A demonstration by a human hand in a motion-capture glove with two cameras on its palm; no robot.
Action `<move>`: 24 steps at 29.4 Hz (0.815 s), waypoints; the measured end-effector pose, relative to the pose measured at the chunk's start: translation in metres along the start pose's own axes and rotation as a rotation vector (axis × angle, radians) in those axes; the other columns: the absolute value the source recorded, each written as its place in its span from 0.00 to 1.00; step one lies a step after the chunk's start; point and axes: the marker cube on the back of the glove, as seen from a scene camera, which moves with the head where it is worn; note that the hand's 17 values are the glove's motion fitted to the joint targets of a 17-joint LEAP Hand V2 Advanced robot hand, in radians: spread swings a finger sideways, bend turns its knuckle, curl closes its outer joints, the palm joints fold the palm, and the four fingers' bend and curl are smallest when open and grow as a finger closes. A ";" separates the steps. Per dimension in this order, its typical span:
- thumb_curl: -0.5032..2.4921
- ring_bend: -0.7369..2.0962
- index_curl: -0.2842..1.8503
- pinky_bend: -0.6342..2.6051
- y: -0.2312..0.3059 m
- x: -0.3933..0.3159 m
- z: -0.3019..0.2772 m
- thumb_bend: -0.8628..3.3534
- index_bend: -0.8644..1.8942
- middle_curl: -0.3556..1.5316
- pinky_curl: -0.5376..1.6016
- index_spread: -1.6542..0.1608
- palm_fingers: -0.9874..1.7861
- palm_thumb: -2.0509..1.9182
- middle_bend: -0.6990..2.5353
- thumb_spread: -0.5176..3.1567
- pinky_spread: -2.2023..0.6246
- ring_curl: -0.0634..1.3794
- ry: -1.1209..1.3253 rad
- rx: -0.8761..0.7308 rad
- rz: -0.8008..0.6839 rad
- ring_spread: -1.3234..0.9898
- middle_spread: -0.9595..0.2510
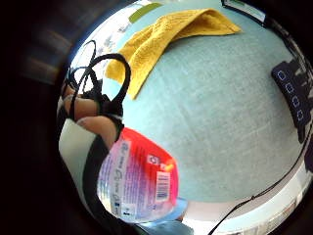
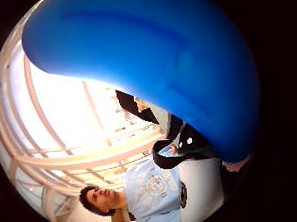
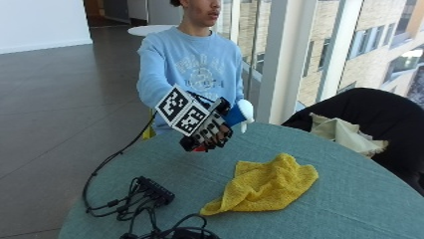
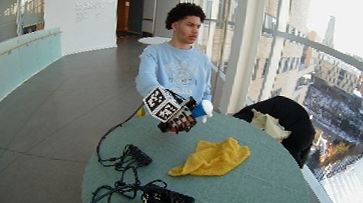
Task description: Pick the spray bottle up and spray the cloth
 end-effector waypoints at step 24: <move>0.34 0.46 0.28 0.30 0.002 -0.050 0.019 0.20 0.36 0.43 0.43 0.82 0.78 0.72 0.35 0.42 0.80 0.32 -0.111 0.137 -0.216 0.56 0.74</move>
